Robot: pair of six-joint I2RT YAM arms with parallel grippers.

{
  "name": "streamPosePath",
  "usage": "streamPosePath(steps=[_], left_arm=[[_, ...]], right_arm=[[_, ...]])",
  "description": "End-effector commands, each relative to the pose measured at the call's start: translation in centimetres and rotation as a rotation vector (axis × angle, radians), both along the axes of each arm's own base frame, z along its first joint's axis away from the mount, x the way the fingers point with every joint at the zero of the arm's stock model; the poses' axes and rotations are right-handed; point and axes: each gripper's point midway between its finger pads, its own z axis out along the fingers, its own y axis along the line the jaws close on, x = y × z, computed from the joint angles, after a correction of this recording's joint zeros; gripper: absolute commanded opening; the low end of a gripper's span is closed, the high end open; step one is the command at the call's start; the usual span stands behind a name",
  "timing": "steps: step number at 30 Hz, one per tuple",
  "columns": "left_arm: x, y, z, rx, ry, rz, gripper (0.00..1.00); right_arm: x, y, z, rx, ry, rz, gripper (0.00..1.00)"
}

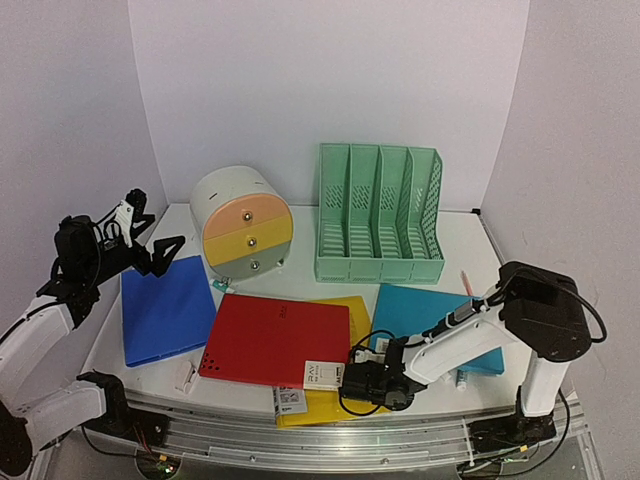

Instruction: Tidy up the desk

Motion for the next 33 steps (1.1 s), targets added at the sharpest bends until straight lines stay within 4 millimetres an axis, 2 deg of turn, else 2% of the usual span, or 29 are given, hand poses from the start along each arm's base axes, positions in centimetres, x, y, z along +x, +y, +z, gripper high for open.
streamPosePath(steps=[1, 7, 11, 15, 21, 26, 33], left_arm=[[-0.4, 0.0, 1.5, 0.009, -0.06, -0.001, 1.0], [-0.7, -0.4, 2.2, 0.012, -0.081, -0.029, 1.0], [-1.2, -1.0, 2.8, 0.02, -0.106, -0.073, 1.0], [-1.5, -1.4, 3.2, 0.028, -0.123, -0.107, 1.0], [-1.9, -2.1, 3.7, 0.036, -0.142, -0.156, 1.0], [-2.8, -3.0, 4.3, 0.068, -0.177, -0.235, 1.0], [-4.9, -4.9, 5.8, 0.106, -0.191, -0.42, 0.99]], right_arm=[[0.3, 1.1, 0.8, 0.059, -0.019, -0.002, 0.42], [0.9, 1.6, 4.0, 0.088, -0.083, -0.004, 0.29], [1.4, 2.3, 7.0, 0.136, -0.131, 0.002, 0.22], [1.6, 2.6, 9.7, 0.156, -0.163, 0.01, 0.07], [1.7, 2.5, 13.0, 0.151, -0.172, 0.026, 0.04], [1.7, 2.6, 16.6, 0.172, -0.174, 0.026, 0.0], [1.4, 4.9, 22.5, 0.292, -0.095, 0.104, 0.0]])
